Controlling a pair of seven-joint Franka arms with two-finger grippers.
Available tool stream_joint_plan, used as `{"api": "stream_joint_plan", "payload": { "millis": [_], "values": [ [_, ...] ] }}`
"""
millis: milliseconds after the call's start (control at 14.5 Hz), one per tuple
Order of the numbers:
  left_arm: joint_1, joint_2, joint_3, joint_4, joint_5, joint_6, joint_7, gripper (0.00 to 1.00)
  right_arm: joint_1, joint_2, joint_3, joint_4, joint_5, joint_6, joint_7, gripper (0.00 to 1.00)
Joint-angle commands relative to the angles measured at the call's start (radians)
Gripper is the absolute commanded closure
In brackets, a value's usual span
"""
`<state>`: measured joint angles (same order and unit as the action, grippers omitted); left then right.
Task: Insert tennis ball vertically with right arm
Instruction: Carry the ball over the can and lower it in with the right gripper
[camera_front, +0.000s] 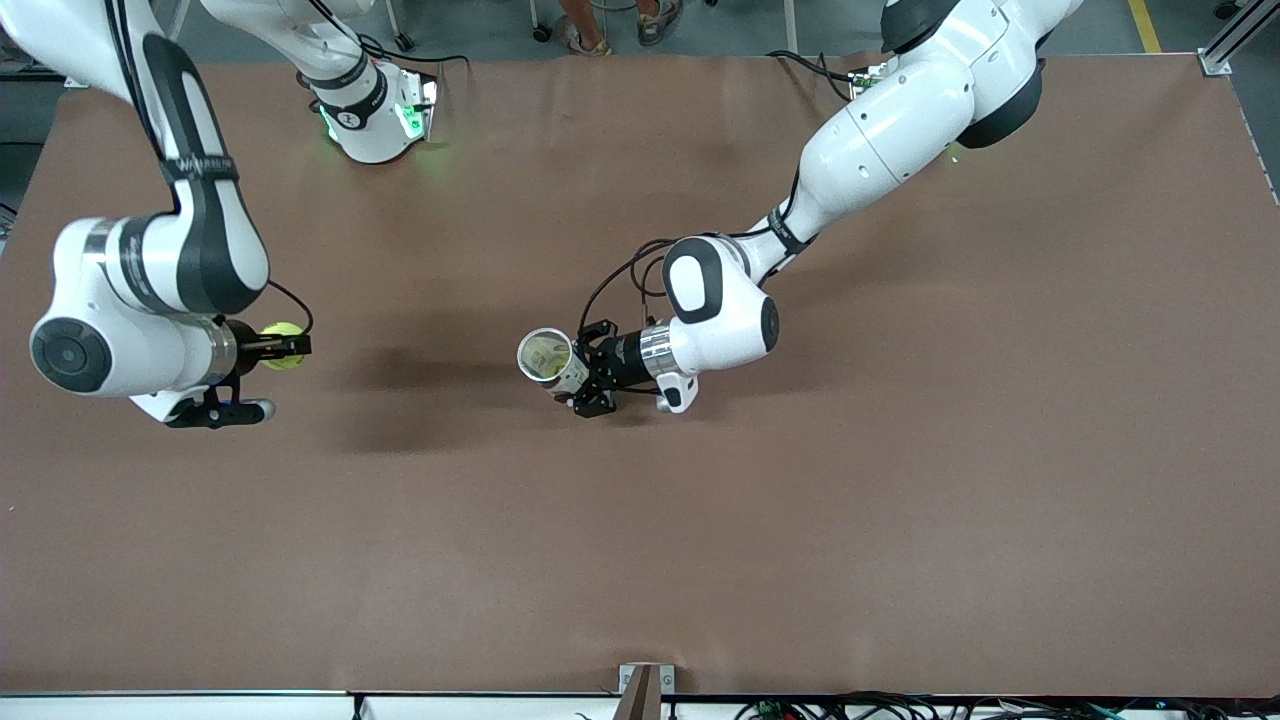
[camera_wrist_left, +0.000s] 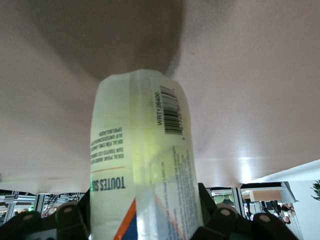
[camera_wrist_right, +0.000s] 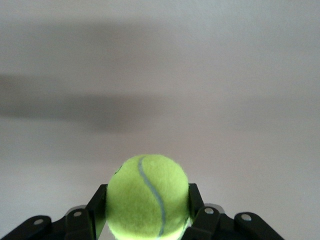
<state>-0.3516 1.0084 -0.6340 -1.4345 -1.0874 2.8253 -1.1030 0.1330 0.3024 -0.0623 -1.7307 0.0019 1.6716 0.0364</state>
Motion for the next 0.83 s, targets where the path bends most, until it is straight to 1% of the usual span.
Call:
{"api": "stream_joint_plan", "payload": {
  "millis": [0,138,344,413,550,757],
  "values": [
    [-0.006,-0.010,-0.001,0.003,-0.032,0.006,0.022,0.23,0.120,0.017,0.006,0.118,0.054,-0.081,0.202,0.63],
    [-0.006,-0.010,-0.001,0.003,-0.032,0.006,0.022,0.23,0.204,0.021,0.006,0.163,0.099,-0.086,0.365,0.63],
    [-0.007,-0.008,-0.001,0.003,-0.034,0.006,0.022,0.23,0.325,0.035,0.006,0.249,0.141,-0.075,0.586,0.63],
    [-0.007,-0.007,-0.001,0.003,-0.034,0.006,0.022,0.23,0.350,0.055,0.006,0.266,0.163,-0.070,0.644,0.63],
    [-0.007,-0.007,-0.001,0.005,-0.034,0.006,0.022,0.23,0.382,0.081,0.006,0.304,0.200,-0.020,0.730,0.63],
    [-0.010,-0.007,-0.001,0.003,-0.034,0.006,0.023,0.23,0.422,0.096,0.004,0.304,0.207,0.072,0.799,0.63]
  ]
}}
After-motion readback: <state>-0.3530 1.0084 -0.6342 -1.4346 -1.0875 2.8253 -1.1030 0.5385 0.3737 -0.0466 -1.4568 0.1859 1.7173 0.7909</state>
